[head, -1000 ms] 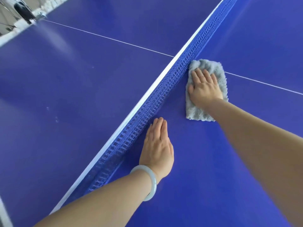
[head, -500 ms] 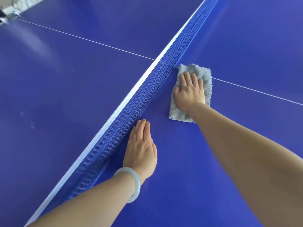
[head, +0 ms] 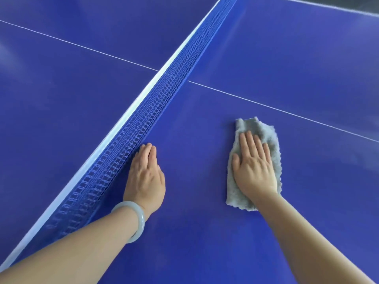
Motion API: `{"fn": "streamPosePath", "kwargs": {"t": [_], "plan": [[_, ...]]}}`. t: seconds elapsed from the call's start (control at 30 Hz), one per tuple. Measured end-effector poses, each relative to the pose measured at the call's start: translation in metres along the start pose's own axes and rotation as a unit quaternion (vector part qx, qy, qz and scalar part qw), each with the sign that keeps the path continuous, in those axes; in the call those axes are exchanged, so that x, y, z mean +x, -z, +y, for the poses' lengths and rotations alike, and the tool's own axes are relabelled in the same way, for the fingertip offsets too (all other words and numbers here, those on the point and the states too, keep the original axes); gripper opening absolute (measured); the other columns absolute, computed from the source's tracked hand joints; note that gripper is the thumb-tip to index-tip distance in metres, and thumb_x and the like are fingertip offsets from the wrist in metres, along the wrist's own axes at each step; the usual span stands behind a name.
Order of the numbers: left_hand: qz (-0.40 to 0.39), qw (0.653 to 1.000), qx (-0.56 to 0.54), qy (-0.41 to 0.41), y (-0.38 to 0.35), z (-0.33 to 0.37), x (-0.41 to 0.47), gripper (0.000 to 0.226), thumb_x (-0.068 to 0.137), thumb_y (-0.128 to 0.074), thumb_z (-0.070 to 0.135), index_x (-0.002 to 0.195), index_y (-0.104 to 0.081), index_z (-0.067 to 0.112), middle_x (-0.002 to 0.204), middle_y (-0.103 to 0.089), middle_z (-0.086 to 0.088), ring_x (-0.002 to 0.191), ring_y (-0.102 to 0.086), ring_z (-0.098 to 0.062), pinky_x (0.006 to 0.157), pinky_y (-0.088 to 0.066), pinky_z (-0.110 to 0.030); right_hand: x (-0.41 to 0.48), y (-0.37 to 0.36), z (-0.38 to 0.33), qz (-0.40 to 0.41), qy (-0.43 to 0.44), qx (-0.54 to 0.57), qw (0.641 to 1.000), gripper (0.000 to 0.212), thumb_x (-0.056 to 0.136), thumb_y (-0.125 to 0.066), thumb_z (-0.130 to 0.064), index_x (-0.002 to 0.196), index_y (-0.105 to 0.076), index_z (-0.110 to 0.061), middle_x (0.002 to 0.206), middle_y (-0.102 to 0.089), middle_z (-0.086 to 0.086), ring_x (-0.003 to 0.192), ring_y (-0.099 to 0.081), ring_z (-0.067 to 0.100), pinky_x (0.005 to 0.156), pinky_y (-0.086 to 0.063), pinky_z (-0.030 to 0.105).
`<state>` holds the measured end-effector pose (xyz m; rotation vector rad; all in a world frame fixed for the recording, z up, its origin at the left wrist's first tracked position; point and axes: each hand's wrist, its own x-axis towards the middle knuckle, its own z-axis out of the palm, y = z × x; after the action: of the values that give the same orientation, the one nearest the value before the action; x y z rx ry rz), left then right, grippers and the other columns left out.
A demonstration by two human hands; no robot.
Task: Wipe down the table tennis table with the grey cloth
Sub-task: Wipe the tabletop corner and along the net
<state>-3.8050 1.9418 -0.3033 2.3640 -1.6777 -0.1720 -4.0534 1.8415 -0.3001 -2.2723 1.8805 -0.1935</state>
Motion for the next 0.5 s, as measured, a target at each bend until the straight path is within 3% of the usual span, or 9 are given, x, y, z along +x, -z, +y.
{"fn": "streamPosePath", "kwargs": {"t": [0.07, 0.1, 0.13, 0.2, 0.27, 0.3, 0.4, 0.5], "plan": [[0.003, 1.0, 0.003, 0.002, -0.001, -0.001, 0.001, 0.054, 0.1, -0.036, 0.014, 0.152, -0.03, 0.002, 0.159, -0.026, -0.012, 0.149, -0.023, -0.026, 0.123, -0.019, -0.039, 0.003, -0.001, -0.002, 0.009, -0.093, 0.008, 0.996, 0.063, 0.103, -0.022, -0.037, 0.16, -0.004, -0.015, 0.167, 0.001, 0.002, 0.154, 0.006, 0.017, 0.124, 0.005, 0.039], [0.003, 1.0, 0.002, 0.004, -0.001, -0.001, 0.002, 0.053, 0.1, -0.036, 0.013, 0.151, -0.031, 0.001, 0.159, -0.027, -0.013, 0.148, -0.024, -0.027, 0.123, -0.019, -0.04, -0.005, -0.004, -0.02, 0.012, -0.1, 0.019, 0.995, 0.064, 0.103, -0.021, -0.036, 0.159, -0.002, -0.013, 0.167, 0.003, 0.003, 0.154, 0.008, 0.019, 0.124, 0.006, 0.04], [0.002, 1.0, 0.002, 0.004, 0.0, -0.001, 0.001, 0.053, 0.099, -0.036, 0.012, 0.151, -0.031, 0.001, 0.159, -0.027, -0.014, 0.148, -0.024, -0.028, 0.123, -0.019, -0.04, -0.022, -0.009, -0.037, 0.015, -0.072, 0.023, 0.997, 0.064, 0.103, -0.021, -0.035, 0.159, -0.003, -0.011, 0.167, 0.002, 0.005, 0.154, 0.008, 0.02, 0.124, 0.006, 0.041], [0.003, 1.0, 0.002, -0.004, 0.0, 0.0, 0.001, 0.053, 0.099, -0.037, 0.011, 0.15, -0.032, 0.0, 0.158, -0.028, -0.015, 0.148, -0.025, -0.029, 0.123, -0.02, -0.041, -0.071, -0.017, -0.058, 0.001, 0.078, 0.026, 0.997, 0.062, 0.103, -0.025, -0.035, 0.159, -0.013, -0.01, 0.167, -0.008, 0.005, 0.154, 0.002, 0.019, 0.125, 0.001, 0.04], [0.003, 1.0, -0.001, -0.008, 0.001, 0.0, 0.0, 0.052, 0.099, -0.039, 0.01, 0.15, -0.033, -0.002, 0.158, -0.029, -0.016, 0.148, -0.025, -0.03, 0.122, -0.021, -0.043, -0.101, -0.01, -0.035, -0.029, 0.212, 0.016, 0.977, 0.06, 0.104, -0.029, -0.037, 0.158, -0.02, -0.013, 0.166, -0.016, 0.001, 0.154, -0.004, 0.015, 0.125, -0.005, 0.038], [0.004, 1.0, -0.002, -0.007, 0.001, 0.0, 0.001, 0.052, 0.099, -0.039, 0.009, 0.15, -0.033, -0.002, 0.158, -0.029, -0.016, 0.148, -0.025, -0.03, 0.122, -0.021, -0.043, -0.1, -0.003, -0.01, -0.033, 0.226, 0.014, 0.973, 0.06, 0.103, -0.031, -0.038, 0.158, -0.022, -0.015, 0.165, -0.018, -0.001, 0.154, -0.006, 0.013, 0.125, -0.006, 0.037], [0.01, 1.0, -0.012, -0.008, 0.0, 0.001, 0.0, 0.051, 0.1, -0.039, 0.01, 0.15, -0.033, -0.001, 0.158, -0.029, -0.015, 0.148, -0.024, -0.029, 0.122, -0.022, -0.043, -0.07, 0.015, 0.058, 0.01, 0.082, 0.017, 0.996, 0.061, 0.1, -0.032, -0.035, 0.157, -0.026, -0.014, 0.163, -0.024, 0.004, 0.153, -0.015, 0.019, 0.125, -0.008, 0.038], [0.007, 1.0, 0.006, -0.016, -0.001, 0.001, 0.0, 0.051, 0.1, -0.038, 0.009, 0.149, -0.033, -0.003, 0.157, -0.029, -0.017, 0.148, -0.023, -0.031, 0.122, -0.021, -0.044, -0.033, 0.017, 0.074, 0.029, -0.092, 0.022, 0.995, 0.062, 0.101, -0.023, -0.035, 0.16, -0.011, -0.017, 0.167, -0.008, 0.002, 0.154, -0.001, 0.016, 0.125, 0.002, 0.036]]}}
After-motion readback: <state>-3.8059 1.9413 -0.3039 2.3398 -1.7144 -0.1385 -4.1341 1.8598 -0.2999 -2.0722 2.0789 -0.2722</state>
